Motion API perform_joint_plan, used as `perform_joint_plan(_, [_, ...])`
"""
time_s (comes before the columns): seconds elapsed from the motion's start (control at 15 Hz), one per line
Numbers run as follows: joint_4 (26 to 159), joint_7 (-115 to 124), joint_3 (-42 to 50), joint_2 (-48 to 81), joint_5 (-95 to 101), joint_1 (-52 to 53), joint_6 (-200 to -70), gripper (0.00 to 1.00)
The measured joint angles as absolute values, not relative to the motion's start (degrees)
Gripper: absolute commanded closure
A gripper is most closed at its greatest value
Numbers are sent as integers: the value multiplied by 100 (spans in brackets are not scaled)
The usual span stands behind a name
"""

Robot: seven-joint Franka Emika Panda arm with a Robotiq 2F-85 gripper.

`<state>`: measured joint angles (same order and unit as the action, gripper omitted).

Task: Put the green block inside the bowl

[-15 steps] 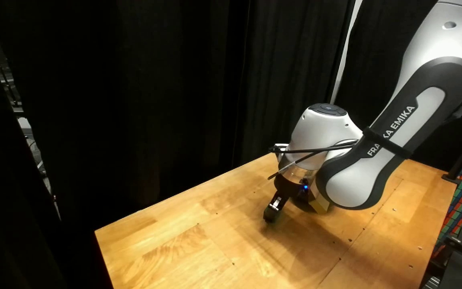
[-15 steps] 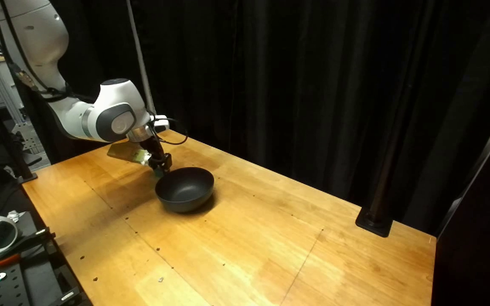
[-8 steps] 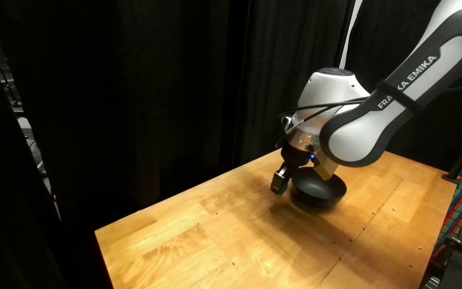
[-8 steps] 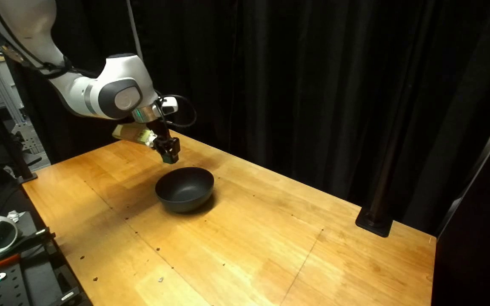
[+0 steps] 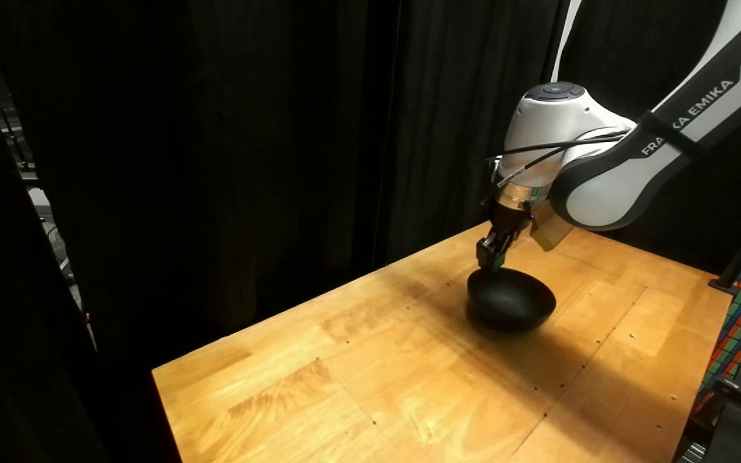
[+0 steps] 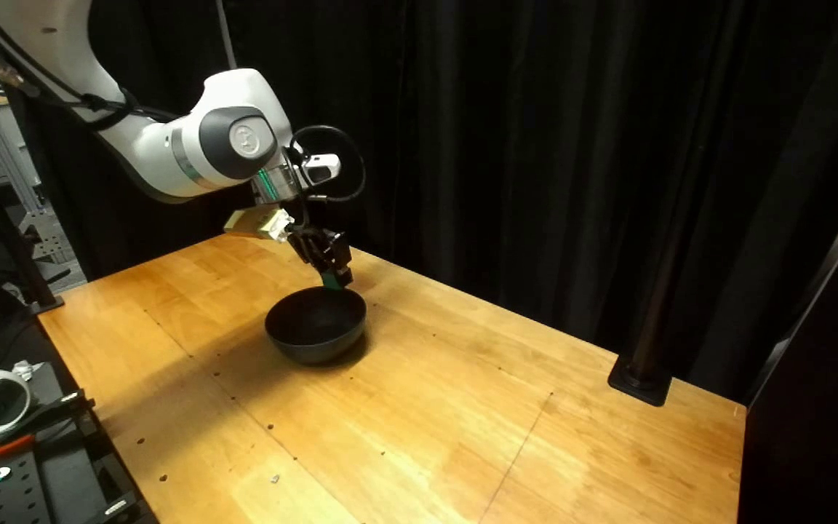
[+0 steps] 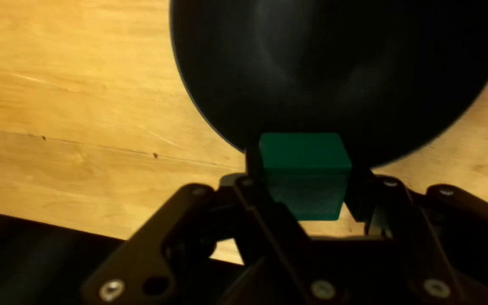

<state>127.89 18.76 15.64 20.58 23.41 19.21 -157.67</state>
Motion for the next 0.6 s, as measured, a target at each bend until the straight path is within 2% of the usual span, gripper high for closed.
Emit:
perform_joint_plan(0.2, [12814,1759,1283,2003,2163,1591,-15304,1])
perform_joint_plan(0.4, [12994,757,538,1685,1163,1006,-14649,0])
perform_joint_plan(0.6, [13184,-272,37,1120,231,542,-13390,0])
